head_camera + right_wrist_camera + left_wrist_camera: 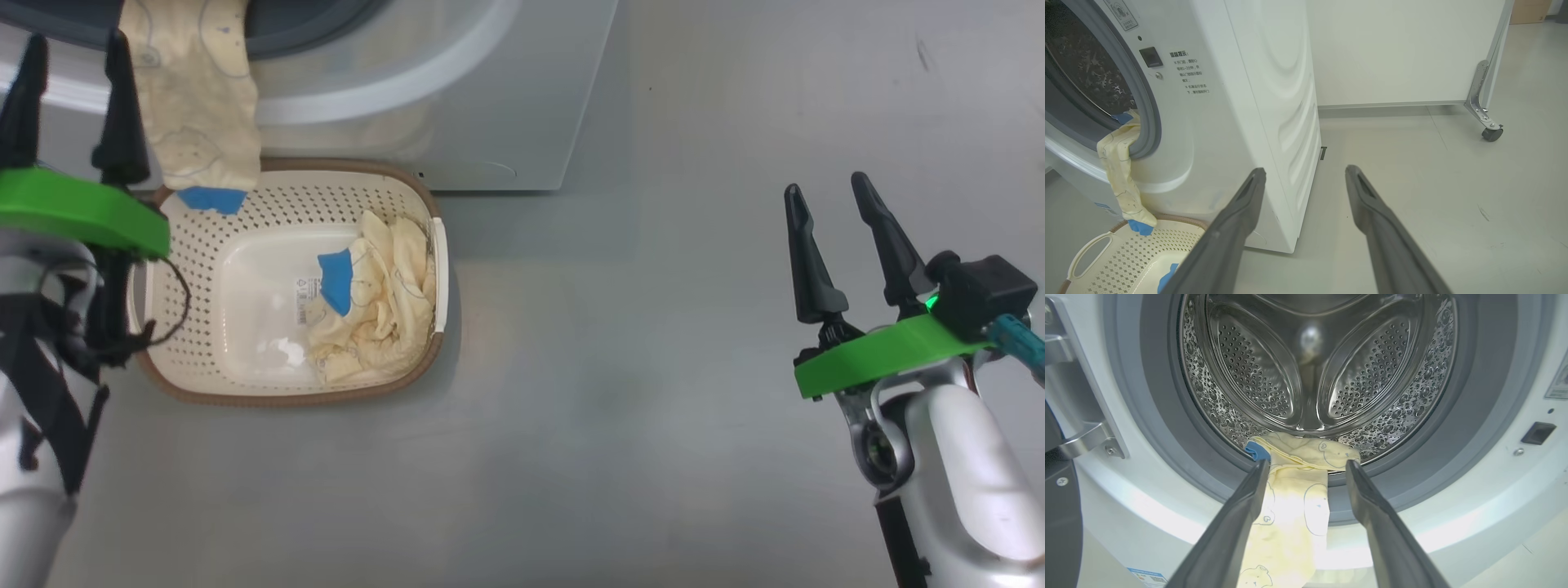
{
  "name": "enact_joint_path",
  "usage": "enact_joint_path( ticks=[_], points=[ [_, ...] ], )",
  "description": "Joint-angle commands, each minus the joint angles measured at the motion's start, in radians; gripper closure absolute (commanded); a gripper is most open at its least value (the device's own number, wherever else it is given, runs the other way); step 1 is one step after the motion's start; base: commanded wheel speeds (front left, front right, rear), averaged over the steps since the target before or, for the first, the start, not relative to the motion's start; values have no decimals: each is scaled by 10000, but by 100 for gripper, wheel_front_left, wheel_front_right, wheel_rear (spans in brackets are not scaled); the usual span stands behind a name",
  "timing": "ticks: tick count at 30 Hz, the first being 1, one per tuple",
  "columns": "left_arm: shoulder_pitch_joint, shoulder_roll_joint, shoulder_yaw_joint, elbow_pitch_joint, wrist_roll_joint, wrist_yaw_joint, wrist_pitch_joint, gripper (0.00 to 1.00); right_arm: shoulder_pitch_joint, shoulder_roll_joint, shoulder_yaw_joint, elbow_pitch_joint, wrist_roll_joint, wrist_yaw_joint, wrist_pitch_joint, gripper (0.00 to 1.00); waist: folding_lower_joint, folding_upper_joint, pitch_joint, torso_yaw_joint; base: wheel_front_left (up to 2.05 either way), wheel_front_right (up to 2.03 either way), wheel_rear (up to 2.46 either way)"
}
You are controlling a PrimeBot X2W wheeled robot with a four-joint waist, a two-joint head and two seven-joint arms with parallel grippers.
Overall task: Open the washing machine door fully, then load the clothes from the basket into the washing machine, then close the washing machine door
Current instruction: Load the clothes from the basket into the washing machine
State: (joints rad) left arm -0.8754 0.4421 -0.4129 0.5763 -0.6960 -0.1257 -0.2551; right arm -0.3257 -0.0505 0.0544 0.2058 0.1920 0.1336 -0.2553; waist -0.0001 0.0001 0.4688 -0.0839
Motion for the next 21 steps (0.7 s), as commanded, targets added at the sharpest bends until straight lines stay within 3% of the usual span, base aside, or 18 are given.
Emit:
enact_joint_path(
  ticks=[1, 14, 21],
  points=[
    [373, 236, 668, -643, 372, 88, -65, 0, 252, -64, 65, -221, -77, -29, -65, 0, 1, -1, -324, 212, 0, 0, 0],
    [3596, -1454, 2466, -2779, 2823, 360, -66, 0, 733, -51, -146, -163, 41, -29, -65, 0, 1, -1, -1205, 220, 0, 0, 0],
    [4521, -2165, 3107, -3196, 3345, 246, -66, 0, 944, -34, -110, -145, 63, -29, -65, 0, 1, -1, -1461, 130, 0, 0, 0]
  ],
)
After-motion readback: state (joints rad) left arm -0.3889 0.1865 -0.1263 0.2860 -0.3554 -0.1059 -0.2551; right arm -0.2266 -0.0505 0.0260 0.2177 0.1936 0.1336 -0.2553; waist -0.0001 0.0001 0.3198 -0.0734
